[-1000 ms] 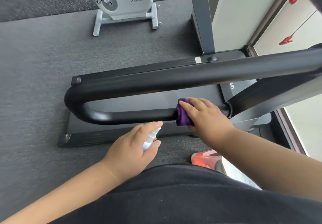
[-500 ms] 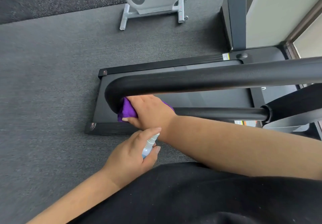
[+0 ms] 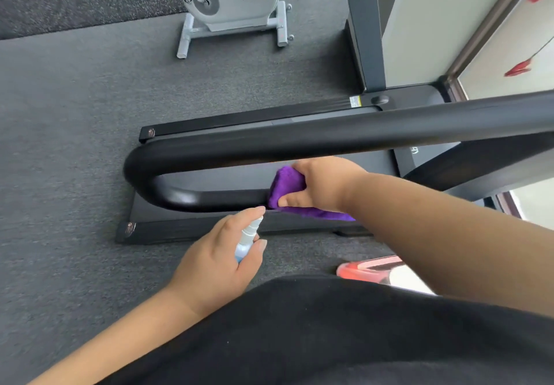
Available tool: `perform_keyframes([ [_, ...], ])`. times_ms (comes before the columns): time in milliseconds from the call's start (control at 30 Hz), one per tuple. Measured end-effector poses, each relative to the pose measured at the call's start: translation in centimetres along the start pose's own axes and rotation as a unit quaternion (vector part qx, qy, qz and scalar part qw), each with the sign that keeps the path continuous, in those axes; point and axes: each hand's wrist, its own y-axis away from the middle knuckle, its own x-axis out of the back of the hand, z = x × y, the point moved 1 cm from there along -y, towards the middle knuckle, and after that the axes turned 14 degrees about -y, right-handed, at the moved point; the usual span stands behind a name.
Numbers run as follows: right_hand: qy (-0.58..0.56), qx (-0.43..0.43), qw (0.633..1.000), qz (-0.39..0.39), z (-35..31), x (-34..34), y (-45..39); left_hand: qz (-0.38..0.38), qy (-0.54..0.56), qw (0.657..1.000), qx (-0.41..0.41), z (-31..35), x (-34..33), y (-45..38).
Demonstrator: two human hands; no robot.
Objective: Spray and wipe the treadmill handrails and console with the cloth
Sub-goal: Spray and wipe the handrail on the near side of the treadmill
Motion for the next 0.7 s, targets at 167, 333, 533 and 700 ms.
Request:
perform_keyframes([
  [167, 0.026, -0.085, 0.992, 0.091, 6.8, 2.2, 4.9, 0.002, 0.019, 1.000, -0.008, 2.1, -1.2, -1.4],
  [333, 0.056, -0.049, 0.990, 0.119, 6.5, 1.1, 6.0, 0.003, 0.024, 0.999, -0.025, 2.2, -1.5, -1.6],
  [533, 0.062, 0.084, 0.971, 0.216, 3.4, -2.9, 5.4, 0.003, 0.016, 1.000, -0.003, -1.3, -0.6, 0.9],
  [700, 0.074, 0.144, 0.964, 0.210, -5.7, -6.8, 1.5, 0.016, 0.014, 0.999, -0.028, -4.5, 2.0, 1.6],
])
